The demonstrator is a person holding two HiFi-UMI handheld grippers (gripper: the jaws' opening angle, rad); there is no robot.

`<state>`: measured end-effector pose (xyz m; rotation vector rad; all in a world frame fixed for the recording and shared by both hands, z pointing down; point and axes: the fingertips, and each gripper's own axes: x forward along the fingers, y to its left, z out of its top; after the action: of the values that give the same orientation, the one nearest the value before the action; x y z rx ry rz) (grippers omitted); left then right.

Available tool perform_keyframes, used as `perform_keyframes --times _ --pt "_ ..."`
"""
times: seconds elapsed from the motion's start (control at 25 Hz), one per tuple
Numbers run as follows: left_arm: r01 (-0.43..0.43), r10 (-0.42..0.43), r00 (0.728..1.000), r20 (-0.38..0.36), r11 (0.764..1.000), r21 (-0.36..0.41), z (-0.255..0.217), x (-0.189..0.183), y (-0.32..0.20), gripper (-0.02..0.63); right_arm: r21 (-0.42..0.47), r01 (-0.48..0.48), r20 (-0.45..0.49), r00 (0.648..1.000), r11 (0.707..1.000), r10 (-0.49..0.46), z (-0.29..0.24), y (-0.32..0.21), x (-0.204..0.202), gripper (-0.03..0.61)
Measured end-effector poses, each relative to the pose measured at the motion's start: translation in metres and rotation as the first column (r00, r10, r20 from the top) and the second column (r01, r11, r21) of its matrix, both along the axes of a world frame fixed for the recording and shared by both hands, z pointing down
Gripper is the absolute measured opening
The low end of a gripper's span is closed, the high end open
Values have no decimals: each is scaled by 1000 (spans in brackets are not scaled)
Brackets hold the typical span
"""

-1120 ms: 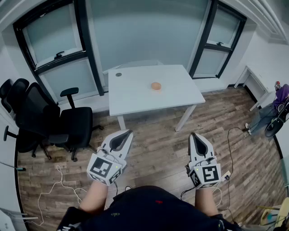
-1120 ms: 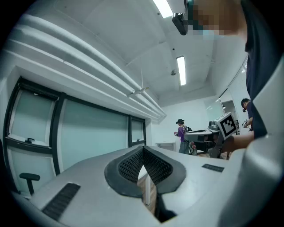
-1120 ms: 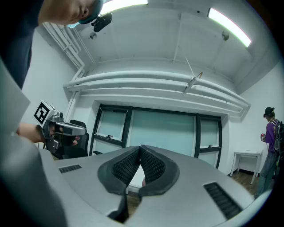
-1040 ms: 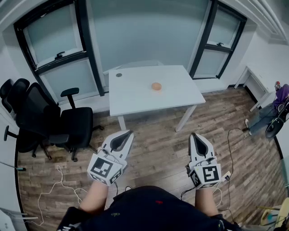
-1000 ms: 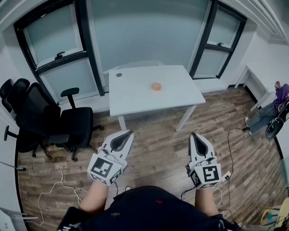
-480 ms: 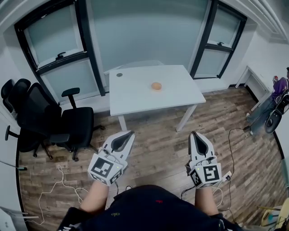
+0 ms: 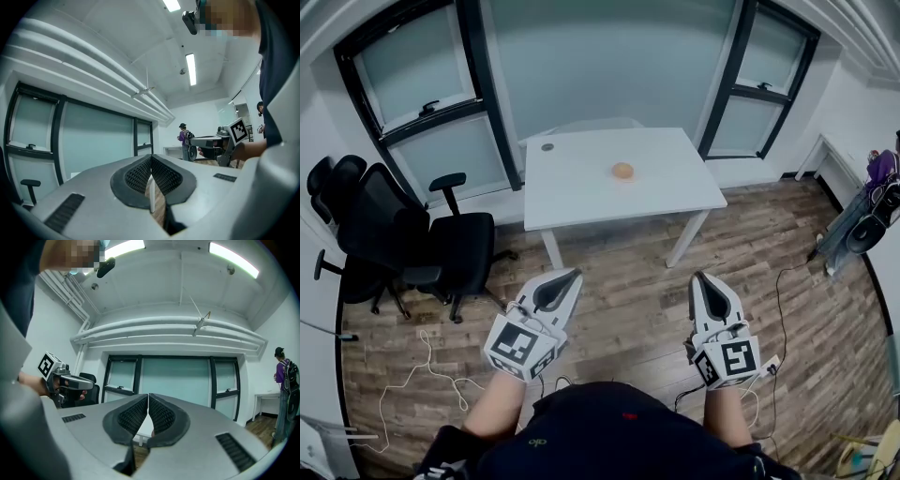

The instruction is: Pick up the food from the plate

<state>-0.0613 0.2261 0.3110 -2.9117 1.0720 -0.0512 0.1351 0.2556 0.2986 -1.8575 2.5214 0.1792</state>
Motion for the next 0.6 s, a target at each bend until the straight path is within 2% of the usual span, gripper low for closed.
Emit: perform_keyframes --times 0.4,0.6 --pt "36 -36 999 13 999 -23 18 71 20 23 -48 56 15 998 997 -55 32 14 69 26" --pt "41 -40 998 40 999 -27 20 89 23 23 -69 57 45 997 996 -54 45 14 88 26"
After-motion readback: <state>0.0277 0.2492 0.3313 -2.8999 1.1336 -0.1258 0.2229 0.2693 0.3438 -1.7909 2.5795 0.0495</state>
